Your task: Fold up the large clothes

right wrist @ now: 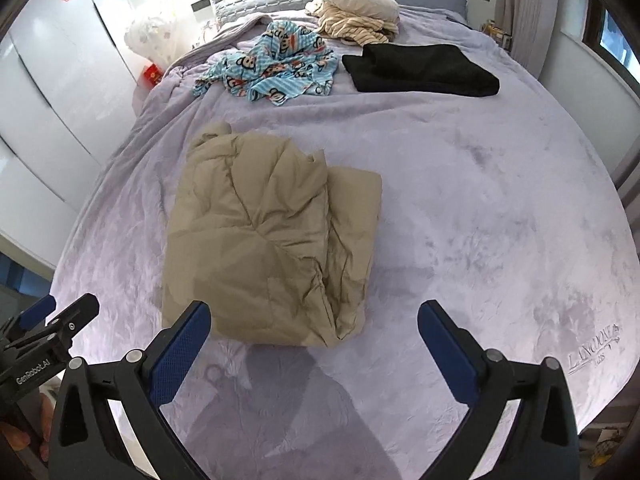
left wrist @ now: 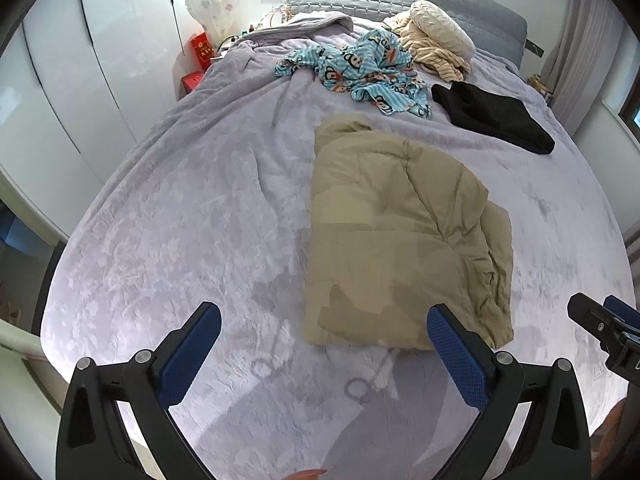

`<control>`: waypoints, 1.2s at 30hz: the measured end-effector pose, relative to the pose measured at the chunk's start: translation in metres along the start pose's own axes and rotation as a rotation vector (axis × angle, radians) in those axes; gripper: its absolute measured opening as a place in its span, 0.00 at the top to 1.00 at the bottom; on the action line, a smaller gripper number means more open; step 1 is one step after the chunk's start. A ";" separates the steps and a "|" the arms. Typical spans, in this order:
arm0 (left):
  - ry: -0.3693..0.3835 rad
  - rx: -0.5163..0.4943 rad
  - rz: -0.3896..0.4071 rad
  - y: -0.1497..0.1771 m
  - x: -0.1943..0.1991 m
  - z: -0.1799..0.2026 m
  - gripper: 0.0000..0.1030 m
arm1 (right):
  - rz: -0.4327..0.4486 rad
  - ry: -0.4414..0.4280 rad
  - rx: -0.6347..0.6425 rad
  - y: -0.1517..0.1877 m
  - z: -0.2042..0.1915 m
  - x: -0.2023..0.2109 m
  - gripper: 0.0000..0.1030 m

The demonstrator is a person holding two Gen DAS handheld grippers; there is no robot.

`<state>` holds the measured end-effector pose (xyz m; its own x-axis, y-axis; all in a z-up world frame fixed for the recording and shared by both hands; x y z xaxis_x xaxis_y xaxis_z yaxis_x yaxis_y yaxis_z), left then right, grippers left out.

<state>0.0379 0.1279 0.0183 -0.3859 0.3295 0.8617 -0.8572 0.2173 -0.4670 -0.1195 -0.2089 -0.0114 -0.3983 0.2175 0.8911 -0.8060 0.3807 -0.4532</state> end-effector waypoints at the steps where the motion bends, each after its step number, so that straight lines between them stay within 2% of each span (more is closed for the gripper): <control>1: -0.005 0.001 0.007 0.000 0.002 0.000 0.00 | 0.002 0.006 0.002 -0.001 0.000 0.000 0.00; 9: -0.014 0.005 0.023 -0.002 0.008 0.001 0.00 | 0.026 0.029 0.025 -0.008 -0.004 0.008 0.00; 36: -0.016 0.002 0.025 -0.002 0.010 0.004 0.00 | 0.023 0.022 0.027 -0.008 -0.005 0.009 0.00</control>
<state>0.0345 0.1274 0.0284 -0.4124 0.3204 0.8528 -0.8480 0.2069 -0.4879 -0.1142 -0.2057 0.0005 -0.4074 0.2460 0.8795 -0.8085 0.3506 -0.4726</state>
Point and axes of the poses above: each gripper's, at about its wrist camera, not at the fingertips, and x roughly against the way its jaws point, z to its right, y to its underside, the point moved 8 cm from there along -x, roughly the way its jaws point, and after that the axes turned 10 degrees about y, right-handed, at the moved point
